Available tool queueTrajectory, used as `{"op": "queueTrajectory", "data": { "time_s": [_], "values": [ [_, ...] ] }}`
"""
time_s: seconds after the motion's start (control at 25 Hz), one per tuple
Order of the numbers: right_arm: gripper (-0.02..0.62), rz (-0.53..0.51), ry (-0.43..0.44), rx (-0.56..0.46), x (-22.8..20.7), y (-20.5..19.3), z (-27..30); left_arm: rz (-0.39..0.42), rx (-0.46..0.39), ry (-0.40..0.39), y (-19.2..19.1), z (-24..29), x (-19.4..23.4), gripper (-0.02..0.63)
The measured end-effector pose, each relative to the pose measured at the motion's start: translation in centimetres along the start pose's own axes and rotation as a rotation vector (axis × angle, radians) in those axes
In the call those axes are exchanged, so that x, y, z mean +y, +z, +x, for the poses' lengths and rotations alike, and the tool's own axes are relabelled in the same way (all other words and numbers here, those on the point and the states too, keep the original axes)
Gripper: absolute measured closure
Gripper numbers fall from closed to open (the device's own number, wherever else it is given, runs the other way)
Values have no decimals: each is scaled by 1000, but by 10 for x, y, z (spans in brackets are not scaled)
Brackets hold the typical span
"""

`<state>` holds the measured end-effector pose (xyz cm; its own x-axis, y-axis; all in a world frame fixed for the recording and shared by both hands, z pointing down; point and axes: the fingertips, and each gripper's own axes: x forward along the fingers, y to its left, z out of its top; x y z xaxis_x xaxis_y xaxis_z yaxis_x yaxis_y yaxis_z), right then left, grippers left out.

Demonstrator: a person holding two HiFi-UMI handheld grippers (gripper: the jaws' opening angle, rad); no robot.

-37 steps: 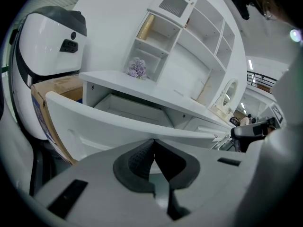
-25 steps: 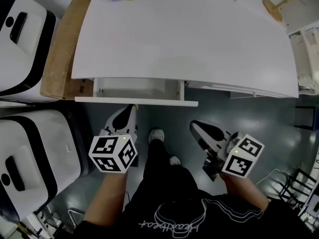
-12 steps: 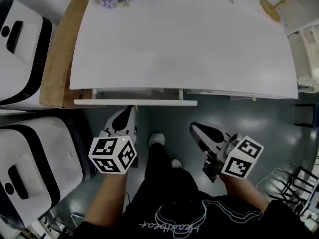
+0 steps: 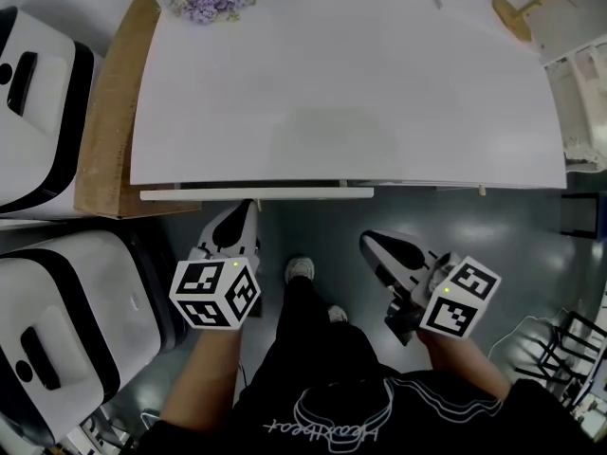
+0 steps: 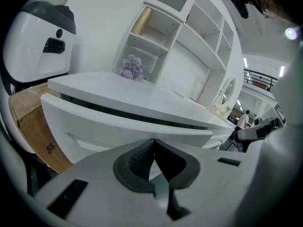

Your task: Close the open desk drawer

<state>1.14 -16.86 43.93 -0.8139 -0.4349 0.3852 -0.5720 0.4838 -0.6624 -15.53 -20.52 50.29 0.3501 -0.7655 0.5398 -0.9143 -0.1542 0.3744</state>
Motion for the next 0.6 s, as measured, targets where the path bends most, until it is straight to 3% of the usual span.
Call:
{"op": "queueTrajectory", "data": {
  "time_s": [0.6],
  "values": [
    [589, 15, -16, -16, -9, 6, -2, 15, 0, 4, 9, 14, 5, 601]
  ]
}}
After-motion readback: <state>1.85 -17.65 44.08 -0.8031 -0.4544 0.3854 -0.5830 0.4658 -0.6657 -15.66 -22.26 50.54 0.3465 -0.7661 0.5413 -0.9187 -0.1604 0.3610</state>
